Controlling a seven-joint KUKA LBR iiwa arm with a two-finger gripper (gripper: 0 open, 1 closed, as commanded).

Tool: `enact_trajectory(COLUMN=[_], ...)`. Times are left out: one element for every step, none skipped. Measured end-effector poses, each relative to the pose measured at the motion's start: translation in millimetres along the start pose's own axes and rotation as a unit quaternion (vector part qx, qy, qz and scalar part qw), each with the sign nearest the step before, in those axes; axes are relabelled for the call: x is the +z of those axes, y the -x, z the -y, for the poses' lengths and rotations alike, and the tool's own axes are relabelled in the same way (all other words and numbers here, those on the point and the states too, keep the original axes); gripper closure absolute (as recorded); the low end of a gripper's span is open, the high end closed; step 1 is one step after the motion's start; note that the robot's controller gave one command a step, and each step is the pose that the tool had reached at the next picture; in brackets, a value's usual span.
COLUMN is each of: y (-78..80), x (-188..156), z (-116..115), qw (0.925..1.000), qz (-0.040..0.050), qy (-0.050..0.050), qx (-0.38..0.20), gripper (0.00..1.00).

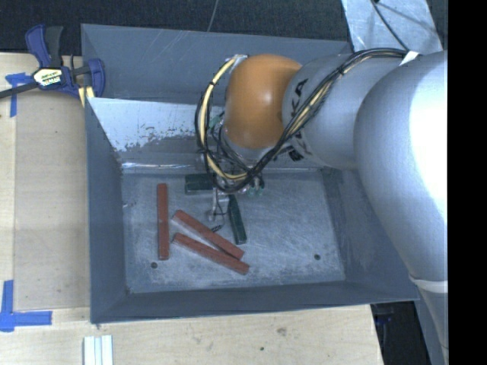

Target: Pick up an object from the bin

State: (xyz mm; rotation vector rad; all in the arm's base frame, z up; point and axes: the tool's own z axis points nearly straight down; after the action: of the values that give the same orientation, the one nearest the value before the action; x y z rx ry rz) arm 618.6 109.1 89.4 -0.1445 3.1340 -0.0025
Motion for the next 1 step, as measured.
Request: enact_trajectory(y=[1.8], x=[-0.1], z=[56.4], qw=[0.9991], qz=[0.0001], qy=[0.0], qx=[-0.043], gripper=[1.0])
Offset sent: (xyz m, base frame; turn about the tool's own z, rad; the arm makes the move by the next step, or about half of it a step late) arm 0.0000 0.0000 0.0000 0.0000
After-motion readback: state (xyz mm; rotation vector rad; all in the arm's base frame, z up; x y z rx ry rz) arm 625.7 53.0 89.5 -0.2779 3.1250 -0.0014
